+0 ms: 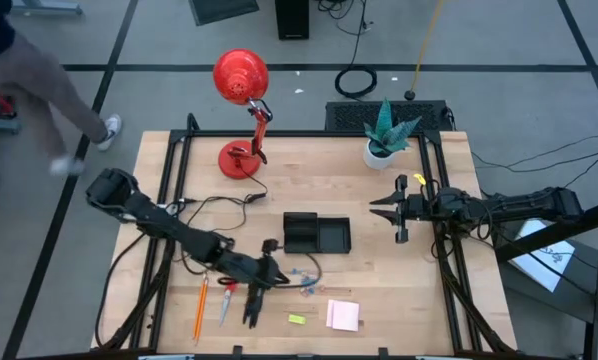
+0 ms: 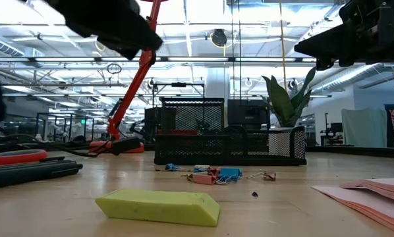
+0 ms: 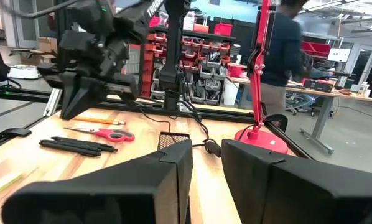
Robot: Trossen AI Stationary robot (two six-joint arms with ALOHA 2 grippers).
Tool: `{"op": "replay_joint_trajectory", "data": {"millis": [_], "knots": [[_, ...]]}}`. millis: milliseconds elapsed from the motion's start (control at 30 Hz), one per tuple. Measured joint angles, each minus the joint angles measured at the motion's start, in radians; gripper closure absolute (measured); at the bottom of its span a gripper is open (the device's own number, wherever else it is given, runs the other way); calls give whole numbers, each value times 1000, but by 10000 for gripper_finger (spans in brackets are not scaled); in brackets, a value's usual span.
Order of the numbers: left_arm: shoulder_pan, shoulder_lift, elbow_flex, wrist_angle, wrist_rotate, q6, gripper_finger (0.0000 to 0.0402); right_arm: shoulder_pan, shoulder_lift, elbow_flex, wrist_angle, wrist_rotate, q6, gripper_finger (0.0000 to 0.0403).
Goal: Pick and place office supplies into organizer
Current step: Put the yellow eraser into the black desk organizer
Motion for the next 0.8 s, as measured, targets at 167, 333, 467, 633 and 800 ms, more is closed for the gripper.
{"op": "replay_joint_trajectory", "data": {"millis": [167,333,467,633,800], "knots": [[0,69,127,-139,84,-82,377,0,-1,0,0,35,0,318],[-17,144,190,-107,140,-193,332,0,-1,1,0,149,24,307],[-54,242,246,-97,143,-247,273,0,-1,1,-1,150,27,293],[-82,334,325,-108,138,-282,198,0,-1,1,-2,141,88,274],[-91,362,380,-174,134,-283,152,0,-1,1,-7,121,94,260]]}}
